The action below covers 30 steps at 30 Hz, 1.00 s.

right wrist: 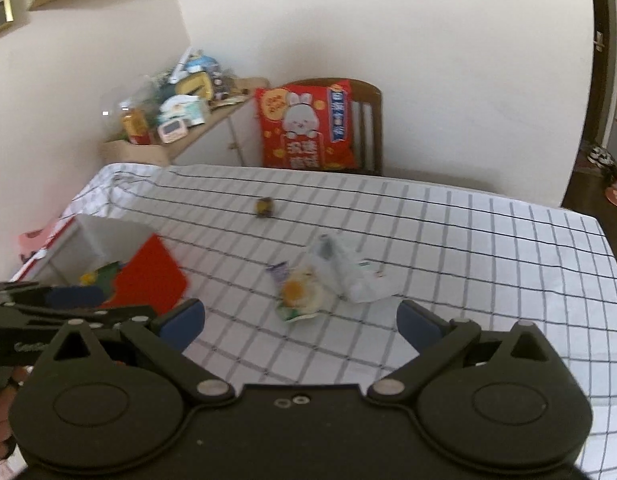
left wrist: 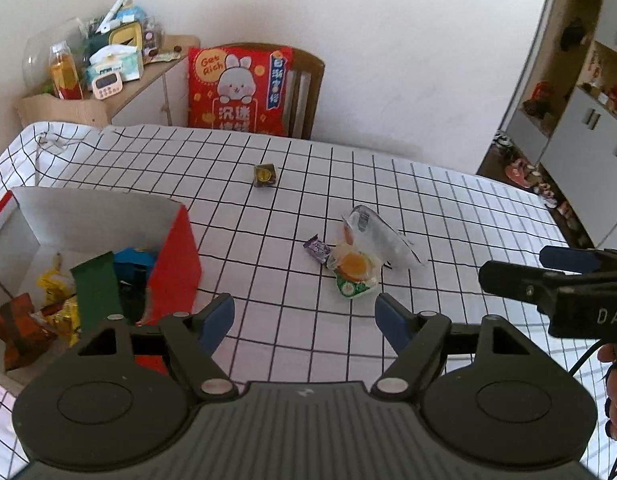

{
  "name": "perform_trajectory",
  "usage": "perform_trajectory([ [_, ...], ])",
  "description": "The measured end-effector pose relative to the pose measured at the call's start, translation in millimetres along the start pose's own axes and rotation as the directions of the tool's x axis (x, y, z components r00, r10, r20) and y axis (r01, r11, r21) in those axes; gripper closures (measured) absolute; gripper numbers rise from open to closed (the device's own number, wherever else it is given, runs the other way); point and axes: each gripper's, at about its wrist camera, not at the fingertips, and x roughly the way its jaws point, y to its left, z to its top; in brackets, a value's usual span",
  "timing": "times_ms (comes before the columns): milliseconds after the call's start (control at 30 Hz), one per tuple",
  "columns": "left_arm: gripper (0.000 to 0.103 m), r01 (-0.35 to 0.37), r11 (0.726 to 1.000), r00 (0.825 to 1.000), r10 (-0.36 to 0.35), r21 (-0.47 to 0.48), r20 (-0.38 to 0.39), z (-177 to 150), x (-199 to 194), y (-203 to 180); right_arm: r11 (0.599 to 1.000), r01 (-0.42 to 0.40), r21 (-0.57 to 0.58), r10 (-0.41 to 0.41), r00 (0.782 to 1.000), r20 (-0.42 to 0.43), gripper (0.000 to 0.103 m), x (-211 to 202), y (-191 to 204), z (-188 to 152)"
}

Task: Organize snacks
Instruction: 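Move both tools back toward the remaining snacks on the table, then grasp the egg-yolk pastry pack with the left tool while the right tool grasps the white wrapper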

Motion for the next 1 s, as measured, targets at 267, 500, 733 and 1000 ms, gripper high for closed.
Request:
perform_trajectory([
  [267,0.026,-0.011,1.0,0.997,0.01,-0.015,-0.075,14.1,49.0,-27.9,1.0,0.007,0.006,-0.007,0.998,-0.06,0.0,44.0,-36.3,17.3],
  [500,0.026,-0.011,1.0,0.99,0.008,-0.022,-0.144,22.3,92.2,-44.2,1.0,0.013,0.005,-0.012,0.992,-0.129,0.001,91.6,-54.0,27.5],
  [733,0.026,-0.021,0.999,0.98,0.015,-0.031,-0.197,25.6,130.2,-49.4,1.0,0.007,-0.01,-0.008,0.981,-0.192,0.001,136.8,-58.9,34.6],
  [1000,0.026,-0.021,0.998,0.97,0.006,-0.056,-0.242,29.4,164.5,-49.5,0.999,-0.002,-0.038,-0.007,0.972,-0.236,0.005,177.0,-52.9,36.3],
])
